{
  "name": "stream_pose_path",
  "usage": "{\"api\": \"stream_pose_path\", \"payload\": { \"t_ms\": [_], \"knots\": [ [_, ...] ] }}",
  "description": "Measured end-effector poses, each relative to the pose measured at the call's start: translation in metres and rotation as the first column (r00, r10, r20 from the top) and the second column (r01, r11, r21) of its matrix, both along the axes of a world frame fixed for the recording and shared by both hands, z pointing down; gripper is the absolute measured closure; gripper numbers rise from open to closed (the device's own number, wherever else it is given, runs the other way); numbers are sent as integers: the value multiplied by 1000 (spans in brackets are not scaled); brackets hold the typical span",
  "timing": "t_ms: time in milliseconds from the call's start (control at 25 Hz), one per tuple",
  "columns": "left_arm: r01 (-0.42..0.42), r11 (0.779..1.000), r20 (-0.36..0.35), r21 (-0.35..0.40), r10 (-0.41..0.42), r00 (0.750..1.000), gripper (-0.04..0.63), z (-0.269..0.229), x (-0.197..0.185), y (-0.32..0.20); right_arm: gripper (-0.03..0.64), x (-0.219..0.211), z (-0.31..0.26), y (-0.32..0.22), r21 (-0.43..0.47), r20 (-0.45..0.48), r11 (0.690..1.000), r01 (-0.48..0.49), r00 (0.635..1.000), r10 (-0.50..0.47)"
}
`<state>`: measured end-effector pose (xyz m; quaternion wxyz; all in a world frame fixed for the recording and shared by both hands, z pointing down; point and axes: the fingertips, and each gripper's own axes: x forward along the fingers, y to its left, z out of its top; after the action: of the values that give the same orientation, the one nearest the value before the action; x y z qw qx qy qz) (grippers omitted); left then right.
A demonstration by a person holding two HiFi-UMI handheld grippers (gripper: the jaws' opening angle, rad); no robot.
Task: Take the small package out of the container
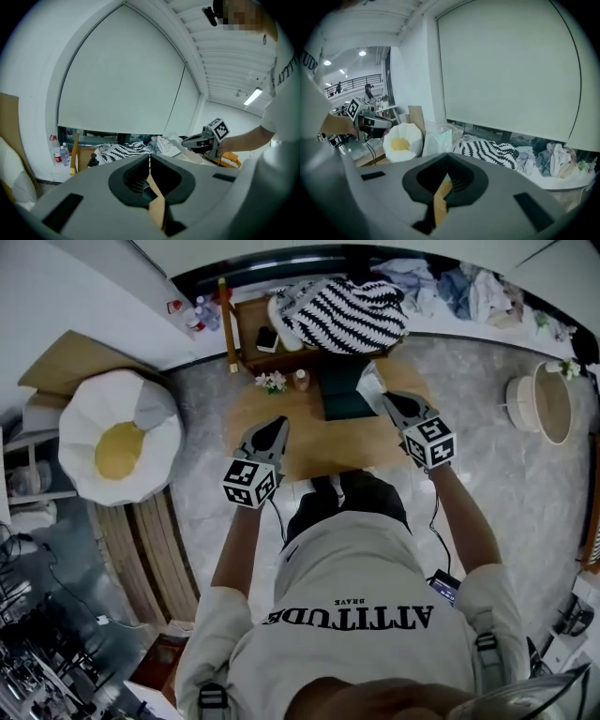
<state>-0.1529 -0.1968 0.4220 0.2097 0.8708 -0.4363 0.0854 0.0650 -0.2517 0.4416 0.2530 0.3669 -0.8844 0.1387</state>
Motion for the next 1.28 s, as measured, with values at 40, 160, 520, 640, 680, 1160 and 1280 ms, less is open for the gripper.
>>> {"api": "stream_pose_path", "payload": {
  "t_ms": [40,160,520,640,680,1160,1280],
  "knots": [
    [-9,1000,1,10,9,1000,569,-6,1,1,597,4,-8,4,8,13,1000,-11,1000,11],
    [-31,999,4,38,31,1000,569,-22,8,6,597,19,-29,16,35,41,998,-44,998,42],
    [-17,998,22,64,15,1000,569,-53,36,31,597,67,-71,61,85,104,993,-83,992,74],
    [-6,996,24,85,4,1000,569,-66,52,45,597,84,-83,78,94,133,992,-83,989,70],
    [-2,996,27,92,-1,1000,569,-70,57,50,597,91,-87,84,95,145,992,-85,987,70],
    [88,985,33,148,-94,995,569,-95,117,133,597,165,-119,157,126,250,990,-65,968,32],
    [112,981,34,158,-119,992,569,-100,129,157,597,182,-123,175,139,263,989,-54,965,16]
  ]
}}
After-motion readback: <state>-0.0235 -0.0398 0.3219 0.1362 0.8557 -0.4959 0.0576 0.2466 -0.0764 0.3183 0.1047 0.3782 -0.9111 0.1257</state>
